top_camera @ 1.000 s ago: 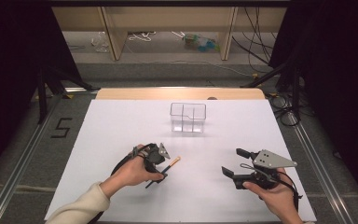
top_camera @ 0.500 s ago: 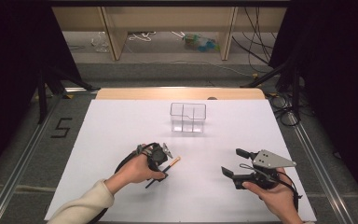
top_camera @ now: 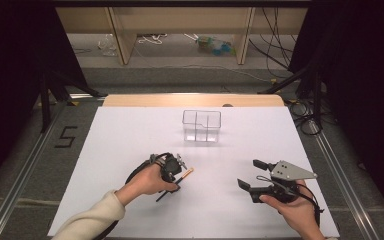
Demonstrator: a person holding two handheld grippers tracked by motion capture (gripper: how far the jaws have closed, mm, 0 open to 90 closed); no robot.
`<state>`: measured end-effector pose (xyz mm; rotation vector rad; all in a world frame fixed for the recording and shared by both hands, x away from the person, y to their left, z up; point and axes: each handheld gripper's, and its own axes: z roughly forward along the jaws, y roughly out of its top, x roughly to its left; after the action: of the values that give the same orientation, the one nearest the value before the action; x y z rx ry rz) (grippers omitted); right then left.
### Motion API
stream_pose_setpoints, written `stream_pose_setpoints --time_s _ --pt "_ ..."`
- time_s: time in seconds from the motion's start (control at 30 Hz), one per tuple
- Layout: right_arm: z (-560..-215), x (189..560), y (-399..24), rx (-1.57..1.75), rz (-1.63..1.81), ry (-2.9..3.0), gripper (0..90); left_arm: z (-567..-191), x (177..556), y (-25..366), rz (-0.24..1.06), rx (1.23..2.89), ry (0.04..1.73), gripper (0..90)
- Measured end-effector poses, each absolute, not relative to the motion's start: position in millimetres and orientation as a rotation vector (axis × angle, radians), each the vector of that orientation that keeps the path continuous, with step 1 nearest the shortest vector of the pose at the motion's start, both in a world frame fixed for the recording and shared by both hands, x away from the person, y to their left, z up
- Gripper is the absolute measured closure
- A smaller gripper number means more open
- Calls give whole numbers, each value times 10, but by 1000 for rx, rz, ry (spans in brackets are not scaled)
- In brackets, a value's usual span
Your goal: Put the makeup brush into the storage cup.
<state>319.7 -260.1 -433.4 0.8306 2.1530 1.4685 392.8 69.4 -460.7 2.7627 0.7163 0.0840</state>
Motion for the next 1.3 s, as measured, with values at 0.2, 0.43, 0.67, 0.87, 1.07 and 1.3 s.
stream_pose_setpoints --time_s 0.2,0.43,0.67,0.87,1.07,1.3 --pt "-4344 3197 -2592 834 1478 2149 172 -4585 3947 630 74 2825 705 694" --pt "-4333 3186 -2601 842 1460 2180 172 -4576 3955 585 44 2853 727 806" --pt "-4353 3200 -2585 827 1490 2167 171 -4572 3944 562 54 2859 765 832" --pt "-4343 3192 -2597 840 1466 2184 171 -4573 3933 575 63 2847 767 834" --pt "-4347 3188 -2591 853 1467 2197 171 -4567 3924 599 48 2825 764 835" --pt "-4351 3200 -2593 836 1472 2175 171 -4501 3877 594 90 2752 767 835"
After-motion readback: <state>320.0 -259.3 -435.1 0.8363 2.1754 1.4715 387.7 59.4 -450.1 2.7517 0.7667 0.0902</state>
